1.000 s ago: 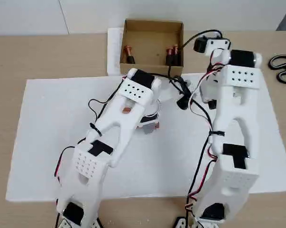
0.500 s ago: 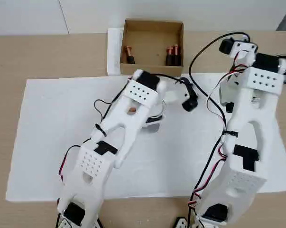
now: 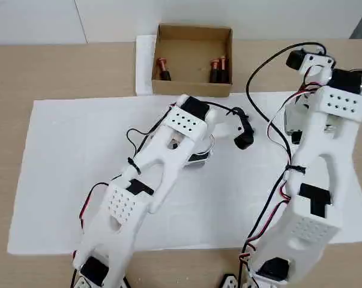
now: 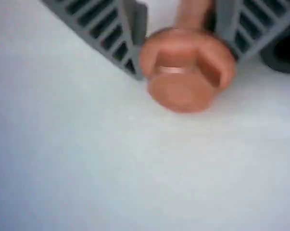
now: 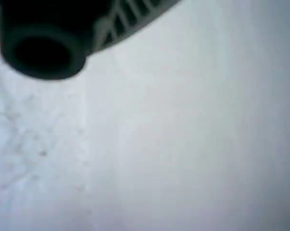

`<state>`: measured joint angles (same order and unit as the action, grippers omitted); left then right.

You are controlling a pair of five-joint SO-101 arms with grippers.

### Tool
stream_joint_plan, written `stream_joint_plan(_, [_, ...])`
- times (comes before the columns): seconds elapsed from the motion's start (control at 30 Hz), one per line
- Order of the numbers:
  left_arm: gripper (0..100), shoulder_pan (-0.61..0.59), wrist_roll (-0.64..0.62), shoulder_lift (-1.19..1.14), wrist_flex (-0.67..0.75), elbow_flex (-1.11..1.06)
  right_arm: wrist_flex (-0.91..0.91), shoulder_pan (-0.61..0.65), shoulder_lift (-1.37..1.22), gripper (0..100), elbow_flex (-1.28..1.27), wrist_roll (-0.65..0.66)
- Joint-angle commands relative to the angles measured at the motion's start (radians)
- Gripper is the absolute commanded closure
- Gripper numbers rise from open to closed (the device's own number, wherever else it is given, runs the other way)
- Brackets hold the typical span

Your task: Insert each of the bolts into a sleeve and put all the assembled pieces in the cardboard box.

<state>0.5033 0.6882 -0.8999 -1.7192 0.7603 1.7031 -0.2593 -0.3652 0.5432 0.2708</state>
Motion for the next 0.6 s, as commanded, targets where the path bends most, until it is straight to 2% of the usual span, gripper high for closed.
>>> stream_joint_plan(0.0, [91, -0.005, 0.005, -0.017, 0.017, 0.002, -0.008, -0.007, 0.015, 99.5, 0.057, -0.009])
stream_joint_plan(0.1, [91, -0.005, 0.005, -0.015, 0.017, 0.002, -0.008, -0.007, 0.015, 99.5, 0.057, -0.011])
stream_joint_plan(0.3, [98, -0.003, 0.005, -0.014, 0.002, 0.002, -0.008, -0.007, 0.015, 99.5, 0.057, -0.011])
stream_joint_plan(0.57, [99, -0.003, -0.002, -0.012, -0.032, 0.05, -0.008, -0.007, 0.015, 99.5, 0.057, -0.011])
